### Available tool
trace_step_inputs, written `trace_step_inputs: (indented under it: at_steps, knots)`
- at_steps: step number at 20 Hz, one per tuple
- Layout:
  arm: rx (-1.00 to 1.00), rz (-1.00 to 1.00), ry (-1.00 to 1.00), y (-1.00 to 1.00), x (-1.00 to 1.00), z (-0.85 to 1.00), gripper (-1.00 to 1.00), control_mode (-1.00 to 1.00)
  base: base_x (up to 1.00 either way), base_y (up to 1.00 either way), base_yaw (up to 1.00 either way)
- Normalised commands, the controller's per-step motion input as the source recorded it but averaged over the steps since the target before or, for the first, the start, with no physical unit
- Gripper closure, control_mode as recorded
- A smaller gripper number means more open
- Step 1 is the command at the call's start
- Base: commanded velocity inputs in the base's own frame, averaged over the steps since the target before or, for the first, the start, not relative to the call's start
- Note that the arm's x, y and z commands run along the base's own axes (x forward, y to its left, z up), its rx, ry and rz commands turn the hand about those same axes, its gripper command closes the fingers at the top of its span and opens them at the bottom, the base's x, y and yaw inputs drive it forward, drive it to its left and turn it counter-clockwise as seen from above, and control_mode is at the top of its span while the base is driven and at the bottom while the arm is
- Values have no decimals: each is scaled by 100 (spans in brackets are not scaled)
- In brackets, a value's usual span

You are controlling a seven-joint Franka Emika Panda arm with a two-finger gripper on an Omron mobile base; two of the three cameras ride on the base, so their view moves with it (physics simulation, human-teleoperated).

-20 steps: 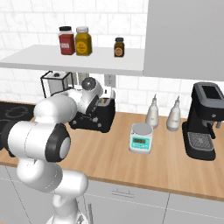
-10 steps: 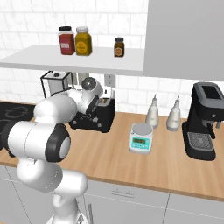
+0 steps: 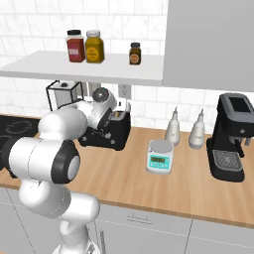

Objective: Start the toaster. Once the lever pops up, take the bread to the plate on the dining counter.

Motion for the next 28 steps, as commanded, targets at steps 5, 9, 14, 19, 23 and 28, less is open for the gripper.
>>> trace_step_inputs:
  at_steps: [5, 9, 14, 19, 23, 28]
  knots:
    - [0, 0, 0, 0, 0, 0, -100, -100, 0, 0, 0]
    - [0, 0, 0, 0, 0, 0, -100, -100, 0, 0, 0]
    - [0, 0, 0, 0, 0, 0, -100, -100, 0, 0, 0]
    - [0, 0, 0, 0, 0, 0, -100, -100, 0, 0, 0]
    - [0, 0, 0, 0, 0, 0, -100, -100, 0, 0, 0]
    - [0, 0, 0, 0, 0, 0, -100, -100, 0, 0, 0]
